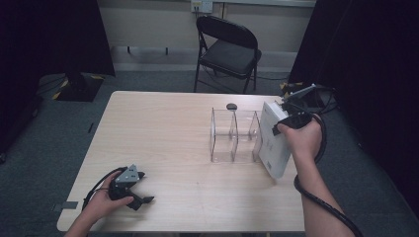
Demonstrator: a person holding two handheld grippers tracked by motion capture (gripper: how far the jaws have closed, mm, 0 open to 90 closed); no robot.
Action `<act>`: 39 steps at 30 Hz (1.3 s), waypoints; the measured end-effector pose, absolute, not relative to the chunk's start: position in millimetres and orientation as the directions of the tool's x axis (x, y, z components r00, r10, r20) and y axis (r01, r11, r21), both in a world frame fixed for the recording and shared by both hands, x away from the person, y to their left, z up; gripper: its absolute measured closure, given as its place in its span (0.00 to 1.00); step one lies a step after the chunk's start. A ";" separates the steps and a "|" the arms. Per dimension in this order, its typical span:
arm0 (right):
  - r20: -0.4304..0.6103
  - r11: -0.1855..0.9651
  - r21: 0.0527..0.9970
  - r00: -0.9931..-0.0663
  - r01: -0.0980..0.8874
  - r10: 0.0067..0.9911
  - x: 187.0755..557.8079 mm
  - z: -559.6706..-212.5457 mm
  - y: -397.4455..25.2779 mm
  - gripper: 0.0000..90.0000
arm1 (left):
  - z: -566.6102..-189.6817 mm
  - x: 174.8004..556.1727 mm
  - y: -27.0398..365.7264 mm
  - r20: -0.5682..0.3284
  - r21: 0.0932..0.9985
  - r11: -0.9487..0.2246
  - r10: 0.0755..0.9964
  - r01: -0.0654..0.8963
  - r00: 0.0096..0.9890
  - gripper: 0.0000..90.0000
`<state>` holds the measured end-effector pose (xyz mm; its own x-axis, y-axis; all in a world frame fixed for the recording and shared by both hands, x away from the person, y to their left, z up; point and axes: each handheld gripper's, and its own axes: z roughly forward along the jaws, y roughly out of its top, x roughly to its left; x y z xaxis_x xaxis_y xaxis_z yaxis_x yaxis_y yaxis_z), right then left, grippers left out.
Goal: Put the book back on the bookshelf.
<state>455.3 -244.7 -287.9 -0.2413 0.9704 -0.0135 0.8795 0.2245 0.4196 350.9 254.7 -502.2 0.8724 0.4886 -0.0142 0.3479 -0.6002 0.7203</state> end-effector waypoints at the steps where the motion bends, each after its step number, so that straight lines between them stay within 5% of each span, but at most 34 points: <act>1: -0.011 0.222 0.421 -0.240 0.879 0.971 455.9 -287.9 -244.7 0.58 | -502.3 351.0 254.6 -0.014 0.721 -0.600 0.488 0.347 0.873 0.04; 39: -0.023 0.202 0.475 -0.218 0.857 0.976 482.8 -294.5 -241.4 0.58 | -502.3 350.6 254.9 -0.014 0.722 -0.599 0.487 0.346 0.873 0.04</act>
